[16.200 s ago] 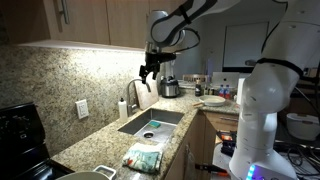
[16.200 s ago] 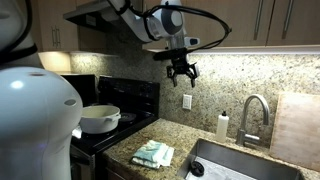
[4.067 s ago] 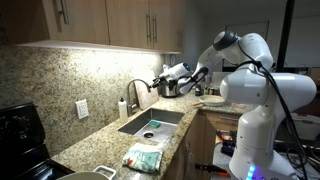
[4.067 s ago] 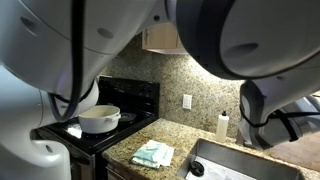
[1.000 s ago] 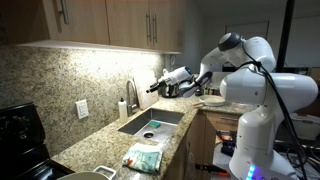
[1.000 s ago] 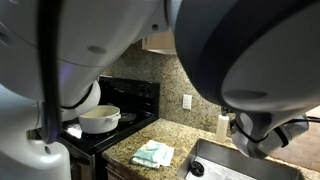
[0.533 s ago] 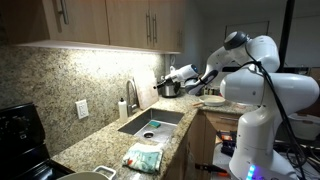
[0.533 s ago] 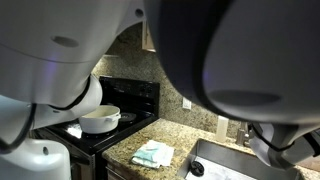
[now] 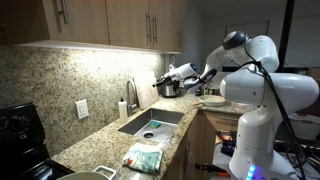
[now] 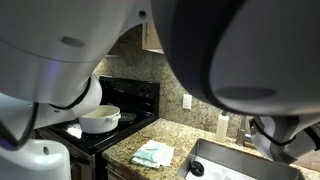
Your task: Turn the tap nozzle to the left
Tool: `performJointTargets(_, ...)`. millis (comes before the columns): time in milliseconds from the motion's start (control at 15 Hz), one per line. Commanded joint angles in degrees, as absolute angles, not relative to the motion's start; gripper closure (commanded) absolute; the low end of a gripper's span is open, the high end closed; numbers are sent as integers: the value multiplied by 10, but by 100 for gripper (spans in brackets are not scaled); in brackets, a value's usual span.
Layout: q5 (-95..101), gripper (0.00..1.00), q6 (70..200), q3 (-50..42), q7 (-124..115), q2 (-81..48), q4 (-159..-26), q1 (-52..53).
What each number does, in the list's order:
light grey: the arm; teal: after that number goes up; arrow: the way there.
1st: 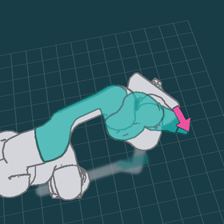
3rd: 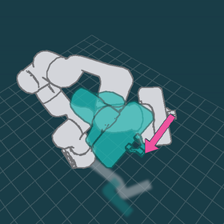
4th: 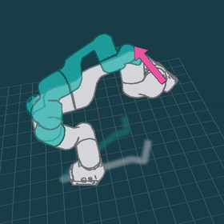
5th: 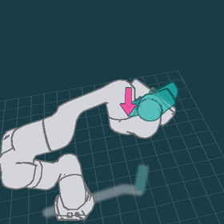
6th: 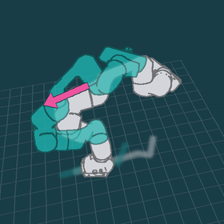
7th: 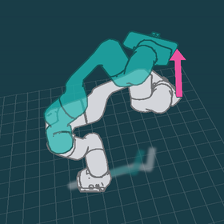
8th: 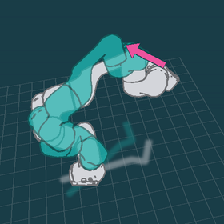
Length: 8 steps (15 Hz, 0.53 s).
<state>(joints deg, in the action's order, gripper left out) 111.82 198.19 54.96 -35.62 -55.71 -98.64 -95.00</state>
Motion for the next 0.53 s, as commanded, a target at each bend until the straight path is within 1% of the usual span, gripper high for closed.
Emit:
performJointTargets(0,1118,0,1982,550,-356,-557,-986,-950)
performJointTargets(467,1120,0,1972,557,-350,-560,-989,-952)
